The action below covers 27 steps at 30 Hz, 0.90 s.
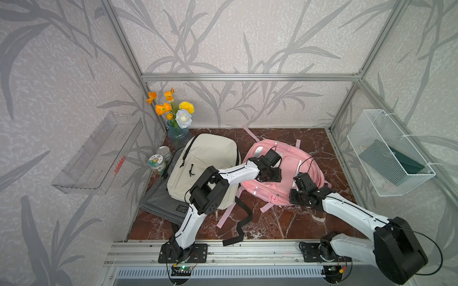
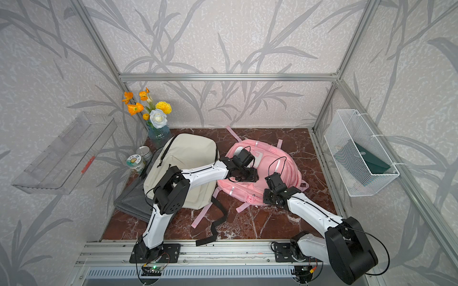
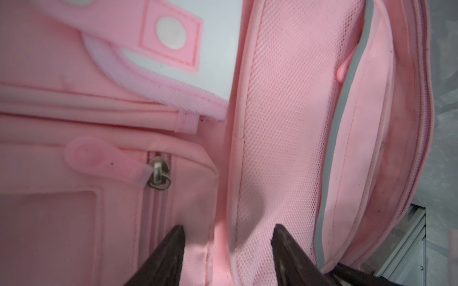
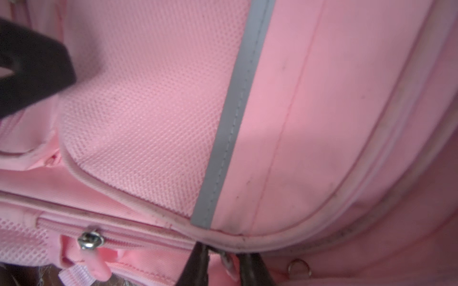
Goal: Zip up the backpack
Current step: Adjust the backpack at the center of the board.
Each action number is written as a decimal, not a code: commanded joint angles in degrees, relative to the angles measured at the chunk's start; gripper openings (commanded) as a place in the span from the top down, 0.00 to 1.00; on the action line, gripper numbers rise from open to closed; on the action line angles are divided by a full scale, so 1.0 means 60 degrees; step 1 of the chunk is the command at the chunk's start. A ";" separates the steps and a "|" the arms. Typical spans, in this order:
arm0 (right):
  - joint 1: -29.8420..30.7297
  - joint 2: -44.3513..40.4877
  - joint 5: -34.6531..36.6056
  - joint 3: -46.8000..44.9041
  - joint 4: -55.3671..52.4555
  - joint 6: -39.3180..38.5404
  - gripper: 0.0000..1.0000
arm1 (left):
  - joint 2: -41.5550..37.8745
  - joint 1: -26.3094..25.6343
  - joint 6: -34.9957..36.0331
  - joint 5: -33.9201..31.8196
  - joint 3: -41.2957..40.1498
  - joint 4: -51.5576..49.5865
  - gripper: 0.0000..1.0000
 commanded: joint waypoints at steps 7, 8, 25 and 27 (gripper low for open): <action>0.0042 -0.1416 0.1383 0.0029 -0.1607 0.0797 1.00 | 0.1851 0.0445 0.0534 -0.0037 0.1351 -0.0840 0.45; 0.0034 -0.1561 0.1400 -0.0005 -0.1740 0.0899 1.00 | 0.2064 0.0470 0.0661 -0.0098 0.1613 -0.0999 0.45; 0.1382 -0.0639 0.0492 0.0218 0.0485 0.1702 1.00 | 0.2845 0.0613 0.1562 0.0012 0.5829 -0.3922 0.32; 0.1398 -0.0468 0.0450 0.0319 0.0740 0.1579 1.00 | 0.1013 0.0748 0.1055 -0.0035 0.3057 -0.2410 0.31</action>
